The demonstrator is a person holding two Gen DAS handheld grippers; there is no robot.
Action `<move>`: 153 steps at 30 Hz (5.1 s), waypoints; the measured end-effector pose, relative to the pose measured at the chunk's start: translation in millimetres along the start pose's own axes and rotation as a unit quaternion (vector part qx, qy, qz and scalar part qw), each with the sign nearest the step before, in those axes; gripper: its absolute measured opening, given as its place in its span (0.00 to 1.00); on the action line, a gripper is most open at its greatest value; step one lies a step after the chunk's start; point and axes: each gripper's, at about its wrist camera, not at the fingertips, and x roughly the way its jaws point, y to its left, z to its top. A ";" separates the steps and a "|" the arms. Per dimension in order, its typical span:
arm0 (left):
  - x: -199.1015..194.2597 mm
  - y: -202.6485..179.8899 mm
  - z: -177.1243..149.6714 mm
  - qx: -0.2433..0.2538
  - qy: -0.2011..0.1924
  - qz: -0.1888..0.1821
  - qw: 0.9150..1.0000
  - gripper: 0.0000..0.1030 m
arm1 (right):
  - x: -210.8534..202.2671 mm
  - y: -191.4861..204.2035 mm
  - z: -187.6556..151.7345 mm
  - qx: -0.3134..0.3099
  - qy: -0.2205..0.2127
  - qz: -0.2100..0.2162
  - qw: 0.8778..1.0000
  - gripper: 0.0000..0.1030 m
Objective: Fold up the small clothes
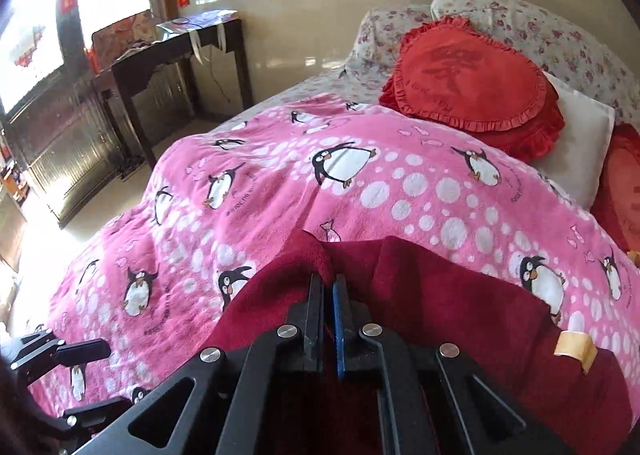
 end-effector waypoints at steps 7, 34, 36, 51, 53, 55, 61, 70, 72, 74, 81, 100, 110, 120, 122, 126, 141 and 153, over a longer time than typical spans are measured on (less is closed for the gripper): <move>-9.2 -30.7 9.5 0.035 -0.024 -0.014 0.999 0.63 | -55.1 -16.8 -36.4 0.049 -0.011 0.010 0.999 0.42; 62.6 -73.0 -14.9 0.061 0.053 0.037 0.996 0.63 | -177.8 -171.3 -137.6 0.112 -0.020 -0.240 0.964 0.05; 58.9 -73.1 -13.6 0.060 0.052 0.035 0.996 0.63 | -160.6 -179.4 -143.0 0.115 0.024 -0.266 0.957 0.06; 80.4 -107.3 17.7 0.094 0.031 0.060 0.993 0.63 | -152.5 -155.9 -157.3 0.168 0.002 -0.185 0.968 0.37; 92.2 -111.4 17.8 0.108 0.036 0.080 0.990 0.67 | -147.3 -153.8 -156.1 0.158 -0.002 -0.204 0.966 0.37; 94.4 -114.9 19.2 0.120 0.043 0.094 0.987 0.67 | -153.2 -153.5 -154.0 0.159 0.003 -0.201 0.967 0.37; 66.9 -103.9 17.2 0.100 0.044 0.064 0.992 0.67 | -227.6 -172.3 -182.0 0.225 -0.018 -0.198 0.954 0.42; 27.0 -109.1 -9.6 0.101 0.040 0.033 0.994 0.67 | -281.5 -161.8 -285.0 0.327 0.016 -0.137 0.935 0.46; 21.6 -112.7 -17.6 0.102 0.045 0.030 0.993 0.67 | -272.6 -155.0 -298.9 0.344 0.025 -0.112 0.932 0.46; 17.1 -114.7 -24.2 0.104 0.048 0.031 0.993 0.67 | -261.9 -150.9 -311.0 0.369 0.020 -0.076 0.926 0.46; -4.3 -108.9 -30.4 0.112 0.037 0.040 0.992 0.67 | -284.6 -139.6 -292.7 0.327 -0.036 -0.065 0.942 0.04; -35.4 -40.9 -2.4 0.020 -0.006 0.032 0.999 0.67 | -141.8 -51.7 -34.9 0.174 0.023 0.099 0.979 0.12; -4.3 -42.8 4.4 0.048 0.006 -0.005 0.999 0.67 | -181.3 -76.2 -101.7 0.169 -0.008 0.033 0.985 0.41; 48.4 -70.6 20.2 0.052 0.027 -0.008 0.998 0.57 | -229.5 -182.6 -198.8 0.278 -0.007 -0.140 0.950 0.41; 53.5 -79.5 23.7 0.067 0.031 -0.006 0.997 0.52 | -218.5 -194.3 -198.3 0.299 -0.003 -0.115 0.947 0.41; 57.0 -94.9 34.4 0.099 0.022 0.014 0.995 0.41 | -185.9 -198.3 -181.4 0.280 0.009 -0.098 0.955 0.30; 32.5 -83.5 44.4 0.083 -0.004 0.044 0.996 0.40 | -237.2 -179.4 -178.8 0.239 -0.043 -0.179 0.953 0.21; 74.7 -102.9 19.3 0.121 0.025 0.077 0.989 0.45 | -187.2 -167.2 -197.7 0.202 0.032 -0.206 0.957 0.21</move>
